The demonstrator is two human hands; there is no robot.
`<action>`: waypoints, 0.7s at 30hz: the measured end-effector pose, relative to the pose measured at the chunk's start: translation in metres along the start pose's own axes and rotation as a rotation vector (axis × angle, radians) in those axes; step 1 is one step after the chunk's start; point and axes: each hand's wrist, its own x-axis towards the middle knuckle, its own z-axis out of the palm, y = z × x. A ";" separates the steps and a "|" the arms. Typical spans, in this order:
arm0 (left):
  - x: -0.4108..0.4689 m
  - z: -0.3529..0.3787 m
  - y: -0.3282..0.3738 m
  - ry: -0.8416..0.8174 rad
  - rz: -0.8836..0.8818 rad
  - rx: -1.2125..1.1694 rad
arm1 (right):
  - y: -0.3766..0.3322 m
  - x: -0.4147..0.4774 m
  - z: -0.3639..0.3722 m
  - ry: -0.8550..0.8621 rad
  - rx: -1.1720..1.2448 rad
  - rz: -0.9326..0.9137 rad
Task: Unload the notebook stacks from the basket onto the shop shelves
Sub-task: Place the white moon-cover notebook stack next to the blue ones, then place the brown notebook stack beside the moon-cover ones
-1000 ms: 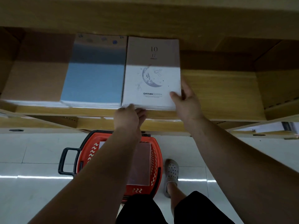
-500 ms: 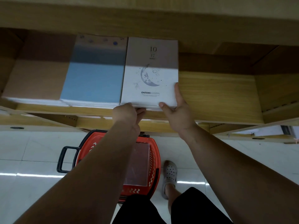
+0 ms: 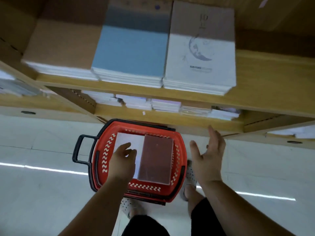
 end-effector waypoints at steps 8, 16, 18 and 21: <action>0.108 0.019 -0.125 -0.134 0.011 0.149 | 0.099 -0.028 0.154 -0.270 -0.116 0.205; 0.191 0.082 -0.211 -0.281 0.043 0.249 | 0.200 -0.001 0.238 -0.324 -0.181 0.382; 0.201 0.095 -0.224 -0.312 0.037 0.218 | 0.215 0.003 0.248 -0.333 -0.186 0.432; 0.205 0.114 -0.235 -0.339 0.015 0.170 | 0.232 0.007 0.260 -0.335 -0.128 0.483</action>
